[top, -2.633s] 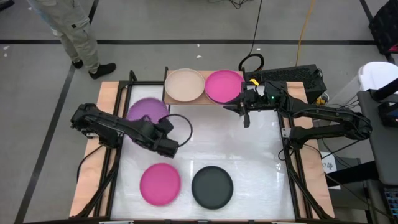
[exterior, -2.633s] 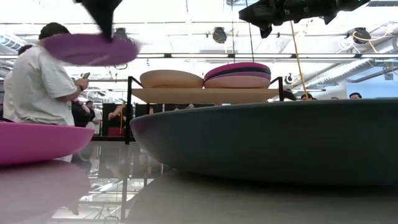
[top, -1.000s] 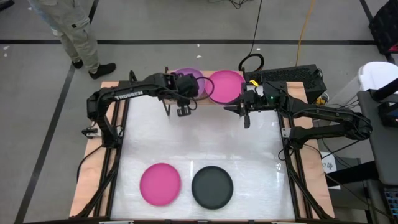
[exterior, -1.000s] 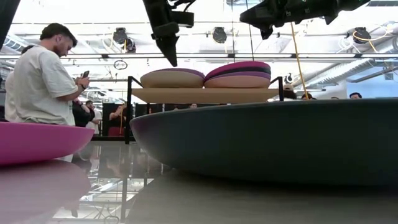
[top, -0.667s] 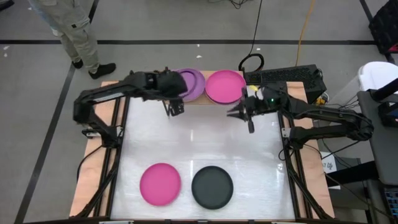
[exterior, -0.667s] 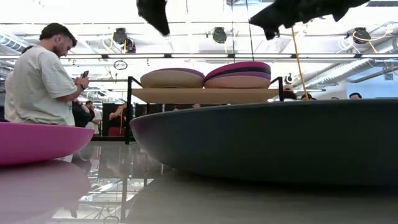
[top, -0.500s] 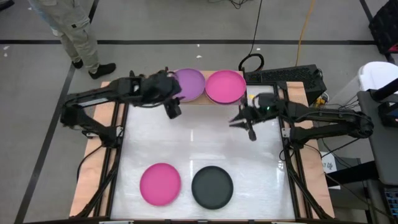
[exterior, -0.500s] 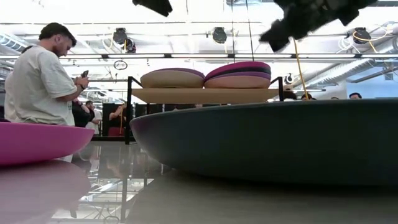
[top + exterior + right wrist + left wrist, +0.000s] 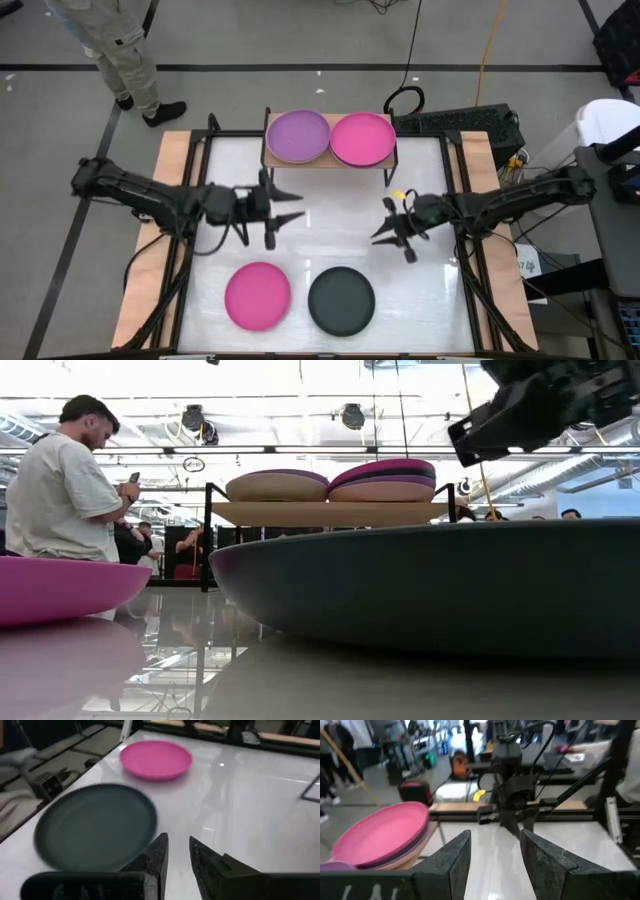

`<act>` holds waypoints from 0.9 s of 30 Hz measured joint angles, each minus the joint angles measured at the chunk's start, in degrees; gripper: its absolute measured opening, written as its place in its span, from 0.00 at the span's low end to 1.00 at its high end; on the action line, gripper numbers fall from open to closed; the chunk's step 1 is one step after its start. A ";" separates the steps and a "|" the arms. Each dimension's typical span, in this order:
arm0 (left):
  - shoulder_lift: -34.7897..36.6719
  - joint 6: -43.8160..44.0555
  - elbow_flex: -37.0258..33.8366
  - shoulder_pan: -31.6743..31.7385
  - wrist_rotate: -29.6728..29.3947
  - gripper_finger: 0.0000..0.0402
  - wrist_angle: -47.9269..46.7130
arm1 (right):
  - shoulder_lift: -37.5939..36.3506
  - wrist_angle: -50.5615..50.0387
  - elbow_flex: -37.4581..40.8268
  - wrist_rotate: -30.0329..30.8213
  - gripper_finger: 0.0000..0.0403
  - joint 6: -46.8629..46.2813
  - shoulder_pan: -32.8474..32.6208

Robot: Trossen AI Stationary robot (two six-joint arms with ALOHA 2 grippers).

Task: Place and stack plates onto a shelf
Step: Stack the black plate on top of the purple plate on the shelf

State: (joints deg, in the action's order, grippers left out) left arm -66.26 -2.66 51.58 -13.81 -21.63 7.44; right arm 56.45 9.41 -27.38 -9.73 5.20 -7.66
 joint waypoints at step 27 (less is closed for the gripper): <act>-0.99 2.66 -14.81 -2.20 -2.46 0.44 19.33 | 26.77 6.38 -7.83 6.94 0.53 -10.47 -8.96</act>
State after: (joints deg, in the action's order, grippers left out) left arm -67.26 0.00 36.77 -16.01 -24.10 26.76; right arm 83.22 15.80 -35.21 -2.79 -5.27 -16.62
